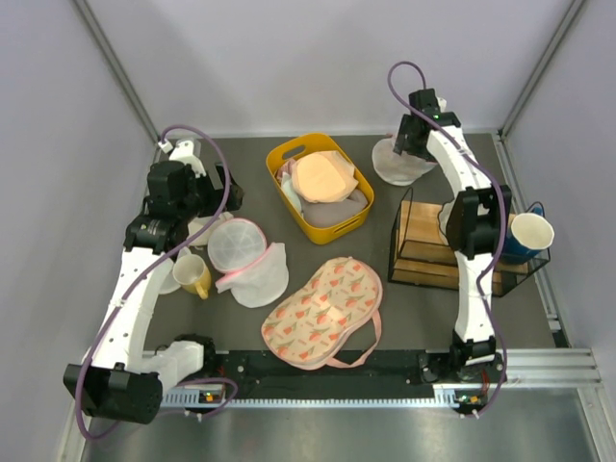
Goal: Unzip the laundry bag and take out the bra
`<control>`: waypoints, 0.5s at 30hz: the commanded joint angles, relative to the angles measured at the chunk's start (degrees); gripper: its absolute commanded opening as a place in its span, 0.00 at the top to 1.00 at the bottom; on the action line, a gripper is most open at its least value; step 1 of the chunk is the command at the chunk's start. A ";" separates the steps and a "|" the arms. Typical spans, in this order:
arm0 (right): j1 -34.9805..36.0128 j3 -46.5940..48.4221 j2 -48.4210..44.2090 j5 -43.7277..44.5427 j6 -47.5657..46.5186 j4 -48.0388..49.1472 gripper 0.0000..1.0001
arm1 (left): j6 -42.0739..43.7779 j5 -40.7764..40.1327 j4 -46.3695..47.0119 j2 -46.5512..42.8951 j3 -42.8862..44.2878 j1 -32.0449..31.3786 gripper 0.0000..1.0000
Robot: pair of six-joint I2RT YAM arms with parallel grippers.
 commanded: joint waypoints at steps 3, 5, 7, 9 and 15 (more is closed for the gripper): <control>0.46 3.07 0.32 2.99 1.45 0.39 0.37 | 0.38 0.77 2.22 -0.59 1.24 0.06 0.01; 0.46 2.98 0.32 2.64 1.27 0.39 0.45 | 0.46 0.60 2.31 -0.68 1.24 0.06 0.01; 0.55 2.81 0.32 2.29 1.10 0.39 0.57 | 0.55 0.68 2.22 -0.85 1.15 0.06 0.01; 0.46 2.72 0.32 2.11 0.83 0.48 0.62 | 0.64 0.60 2.13 -0.94 1.06 0.06 0.01; 1.16 1.49 -0.55 3.16 -0.84 0.48 0.43 | 0.64 0.59 2.13 -1.03 0.97 0.06 0.01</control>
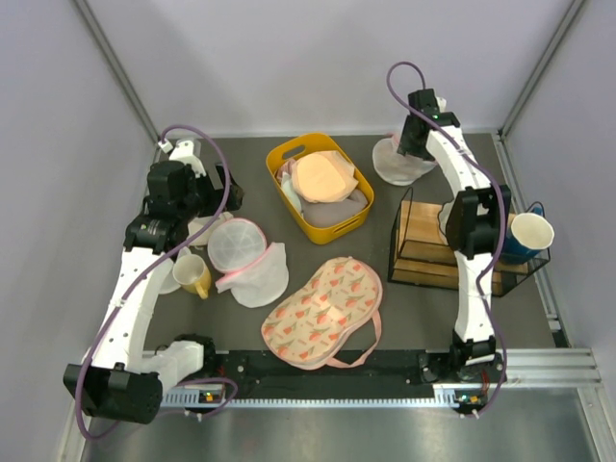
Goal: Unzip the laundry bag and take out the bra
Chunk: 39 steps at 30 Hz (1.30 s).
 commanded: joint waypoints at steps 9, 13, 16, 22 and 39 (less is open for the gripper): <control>3.52 -1.01 -4.10 7.76 -4.60 0.39 0.31 | 0.55 0.79 2.15 -1.03 1.24 0.06 0.01; 3.52 -3.12 -7.44 8.12 -1.53 0.39 0.21 | 0.55 0.71 2.15 -0.85 1.15 0.06 0.01; 3.52 -4.97 -10.25 8.12 0.23 0.39 0.19 | 0.64 0.71 2.07 -0.76 1.15 0.06 0.01; 3.52 -9.09 -14.56 6.36 5.23 0.13 0.16 | 0.64 0.88 2.06 -0.68 1.24 0.06 0.01; 3.17 -20.53 -13.34 5.31 14.04 16.65 0.08 | 1.61 0.09 1.36 -0.77 1.67 0.06 0.01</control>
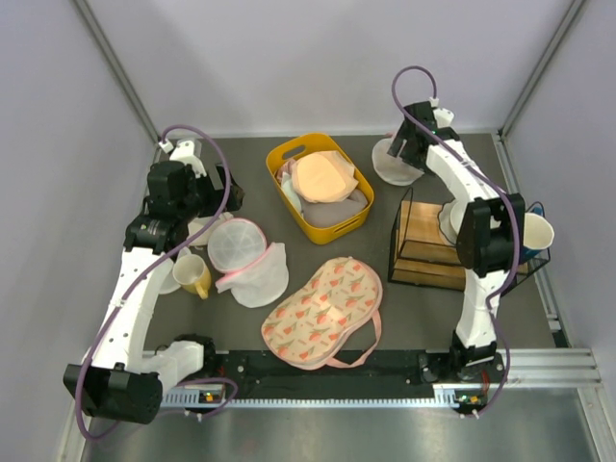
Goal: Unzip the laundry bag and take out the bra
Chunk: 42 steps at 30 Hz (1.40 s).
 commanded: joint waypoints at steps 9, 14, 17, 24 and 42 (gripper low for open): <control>-0.49 1.45 4.84 -1.26 -0.52 10.24 0.10 | 1.35 0.33 1.32 0.73 2.56 0.06 0.01; -0.58 1.19 6.25 -0.21 -0.17 10.50 0.16 | 1.26 0.25 1.41 0.82 2.38 0.06 0.01; -0.58 0.75 6.17 0.32 0.01 11.29 0.33 | 1.26 0.25 1.41 0.82 2.20 0.06 0.01; -0.58 -1.36 3.53 0.67 -0.61 13.66 0.87 | 1.35 0.16 1.41 0.73 2.29 0.06 0.01; 0.83 -7.87 -15.97 -3.36 -7.29 20.34 1.00 | 0.12 0.16 0.88 -1.47 2.55 0.06 0.01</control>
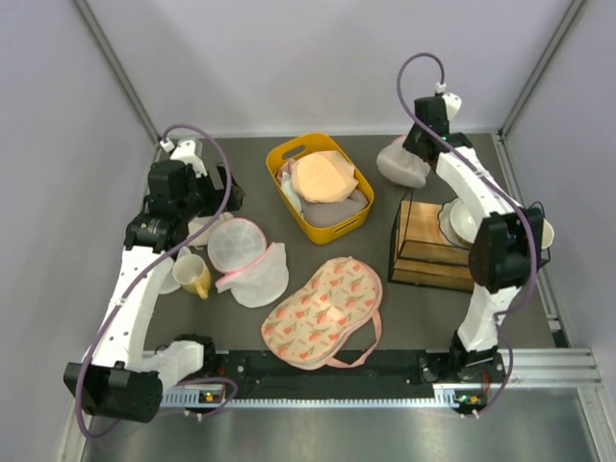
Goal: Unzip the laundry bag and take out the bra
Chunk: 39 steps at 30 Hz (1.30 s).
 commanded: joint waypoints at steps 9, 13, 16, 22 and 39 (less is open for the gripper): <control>1.90 1.10 -16.12 -15.14 -4.67 8.51 1.00 | -1.11 -0.98 -0.41 -1.80 2.82 0.06 0.01; 3.48 2.15 -18.23 -21.29 -5.64 8.60 1.00 | -1.64 -1.25 -2.44 -0.57 3.61 0.06 0.01; 5.50 3.46 -18.94 -27.00 -6.69 8.51 1.00 | -2.43 -1.86 -3.92 0.14 4.14 0.06 0.01; 11.91 6.11 -19.11 -40.28 -10.03 7.72 1.00 | -3.13 -5.99 -9.64 5.32 9.23 0.15 0.01; 31.08 -16.11 -26.49 -59.72 -22.25 6.75 1.00 | -1.20 2.43 -11.06 -3.02 7.66 5.95 0.01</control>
